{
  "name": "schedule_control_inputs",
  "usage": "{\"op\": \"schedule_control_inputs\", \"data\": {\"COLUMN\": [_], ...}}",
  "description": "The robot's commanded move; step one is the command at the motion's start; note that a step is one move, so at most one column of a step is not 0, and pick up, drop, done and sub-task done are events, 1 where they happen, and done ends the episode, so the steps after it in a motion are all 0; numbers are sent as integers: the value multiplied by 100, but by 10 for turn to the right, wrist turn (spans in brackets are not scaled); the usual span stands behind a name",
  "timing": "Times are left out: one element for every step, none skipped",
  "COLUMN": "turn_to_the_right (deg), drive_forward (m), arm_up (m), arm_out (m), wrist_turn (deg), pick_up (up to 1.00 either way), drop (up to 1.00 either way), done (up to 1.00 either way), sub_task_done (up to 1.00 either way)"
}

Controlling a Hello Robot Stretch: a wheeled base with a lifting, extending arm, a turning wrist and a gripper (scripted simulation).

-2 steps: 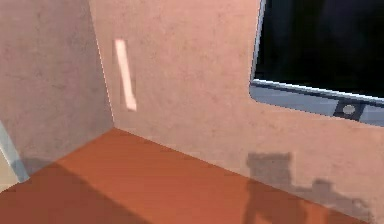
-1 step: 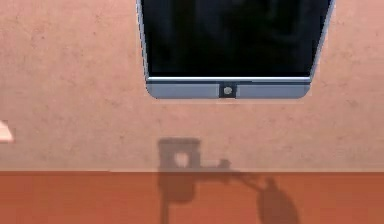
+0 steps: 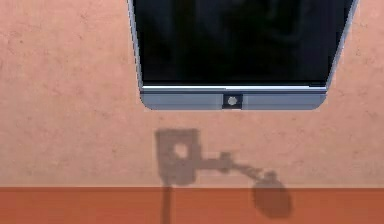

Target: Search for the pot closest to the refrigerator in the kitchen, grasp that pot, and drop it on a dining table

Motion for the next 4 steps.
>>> {"op": "schedule_control_inputs", "data": {"turn_to_the_right": [450,0,-450,-390], "drive_forward": [0,5,0,0], "arm_up": [0,0,0,0], "arm_out": [0,0,0,0], "wrist_turn": [0,0,0,0], "pick_up": [0,0,0,0], "drop": [0,0,0,0], "done": [0,0,0,0], "sub_task_done": [0,0,0,0]}}
